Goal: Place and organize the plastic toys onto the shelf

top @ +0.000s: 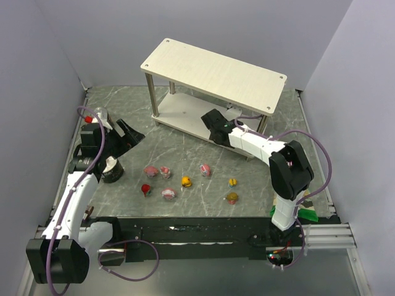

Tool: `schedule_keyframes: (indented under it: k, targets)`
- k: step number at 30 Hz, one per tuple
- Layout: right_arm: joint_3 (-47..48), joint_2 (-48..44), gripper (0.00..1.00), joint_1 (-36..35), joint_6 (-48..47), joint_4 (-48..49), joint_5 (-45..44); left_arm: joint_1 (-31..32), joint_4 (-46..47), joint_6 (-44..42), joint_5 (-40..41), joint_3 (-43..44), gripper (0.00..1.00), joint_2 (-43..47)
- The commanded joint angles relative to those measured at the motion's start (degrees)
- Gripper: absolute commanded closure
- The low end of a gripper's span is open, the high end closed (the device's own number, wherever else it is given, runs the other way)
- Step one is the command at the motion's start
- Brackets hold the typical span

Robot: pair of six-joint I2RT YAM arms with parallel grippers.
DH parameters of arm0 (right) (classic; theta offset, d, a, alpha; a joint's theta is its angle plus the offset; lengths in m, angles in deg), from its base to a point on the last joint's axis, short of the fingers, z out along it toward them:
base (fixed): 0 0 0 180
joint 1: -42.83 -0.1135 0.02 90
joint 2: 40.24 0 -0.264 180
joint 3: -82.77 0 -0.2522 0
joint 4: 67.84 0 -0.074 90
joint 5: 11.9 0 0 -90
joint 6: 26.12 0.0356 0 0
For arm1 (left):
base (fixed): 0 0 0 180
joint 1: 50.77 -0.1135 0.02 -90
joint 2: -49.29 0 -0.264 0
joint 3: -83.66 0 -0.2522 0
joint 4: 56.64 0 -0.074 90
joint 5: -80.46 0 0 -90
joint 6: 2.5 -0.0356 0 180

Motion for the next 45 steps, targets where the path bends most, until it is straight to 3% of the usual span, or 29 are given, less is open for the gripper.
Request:
schedule_keyframes:
  k: [1, 18, 27, 38, 41, 45]
  targets:
    - [-0.89, -2.95, 1.0, 1.95, 1.12, 0.69, -4.02, 0.23, 2.44, 0.53, -0.37, 0.19, 0.04, -0.37]
    - [-8.8, -7.43, 0.99, 4.94, 1.04, 5.16, -6.66, 0.23, 3.4, 0.79, -0.8, 0.19, 0.04, -2.39]
    - [-11.7, -7.96, 0.94, 5.47, -0.02, 8.51, -6.57, 0.15, 3.58, 0.62, -0.89, 0.45, 0.04, -3.27]
    - [-11.35, -7.26, 0.77, 5.47, -0.99, 8.51, -6.31, 0.15, 3.58, 0.36, -0.8, 0.19, 0.04, -3.01]
    - [-10.92, -7.17, 0.63, 5.47, -0.73, 7.81, -6.22, 0.15, 3.66, 0.36, -0.8, 0.19, 0.04, -3.1]
    - [-9.95, -6.73, 0.55, 5.38, -0.81, 6.49, -5.79, 0.15, 3.84, 0.44, -0.98, 0.19, 0.04, -3.18]
